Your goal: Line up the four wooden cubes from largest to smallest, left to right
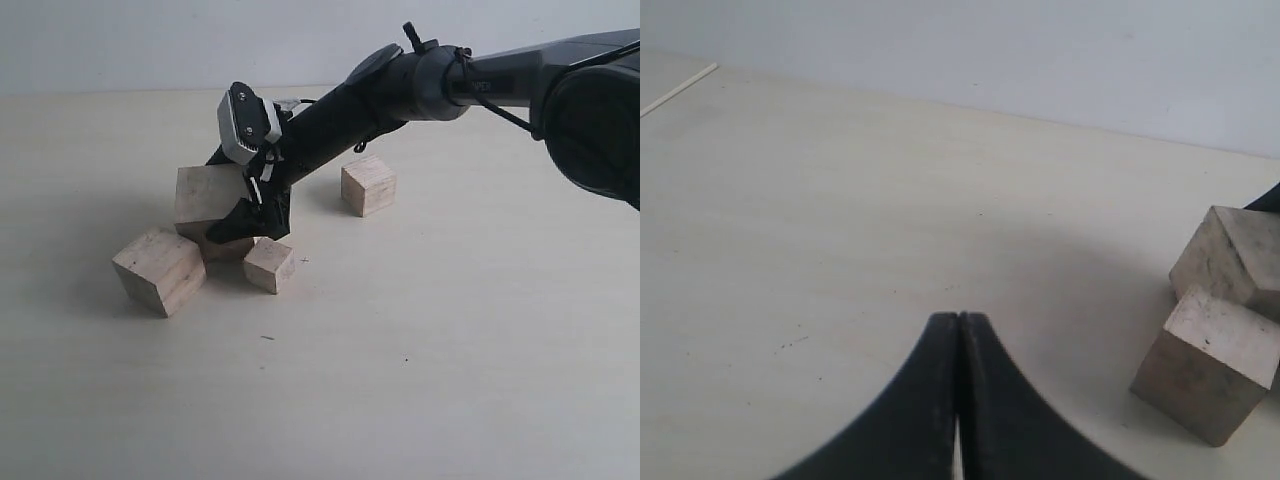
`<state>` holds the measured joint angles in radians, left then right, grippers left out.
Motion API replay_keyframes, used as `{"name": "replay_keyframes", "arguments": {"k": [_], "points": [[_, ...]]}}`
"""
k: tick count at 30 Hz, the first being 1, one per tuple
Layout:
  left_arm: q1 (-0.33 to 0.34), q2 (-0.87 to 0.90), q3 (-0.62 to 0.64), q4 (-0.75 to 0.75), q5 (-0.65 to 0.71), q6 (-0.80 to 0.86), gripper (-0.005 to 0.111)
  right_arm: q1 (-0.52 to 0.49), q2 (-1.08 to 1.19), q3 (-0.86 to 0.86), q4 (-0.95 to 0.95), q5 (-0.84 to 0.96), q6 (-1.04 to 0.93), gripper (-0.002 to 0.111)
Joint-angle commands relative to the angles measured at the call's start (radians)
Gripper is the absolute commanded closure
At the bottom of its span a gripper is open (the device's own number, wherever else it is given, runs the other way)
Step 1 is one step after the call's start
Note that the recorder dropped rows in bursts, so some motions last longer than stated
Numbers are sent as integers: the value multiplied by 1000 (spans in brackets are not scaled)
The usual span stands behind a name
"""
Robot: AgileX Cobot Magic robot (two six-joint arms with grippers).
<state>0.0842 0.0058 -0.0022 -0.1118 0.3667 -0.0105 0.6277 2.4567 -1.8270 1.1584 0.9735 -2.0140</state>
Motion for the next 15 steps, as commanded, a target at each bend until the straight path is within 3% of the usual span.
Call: {"name": "replay_keyframes", "arguments": {"k": [1, 15], "points": [[-7, -6, 2, 4, -11, 3, 107, 1, 0, -6, 28, -13, -37, 108], [-7, -6, 2, 4, -11, 3, 107, 1, 2, -6, 97, -86, -24, 108]]}}
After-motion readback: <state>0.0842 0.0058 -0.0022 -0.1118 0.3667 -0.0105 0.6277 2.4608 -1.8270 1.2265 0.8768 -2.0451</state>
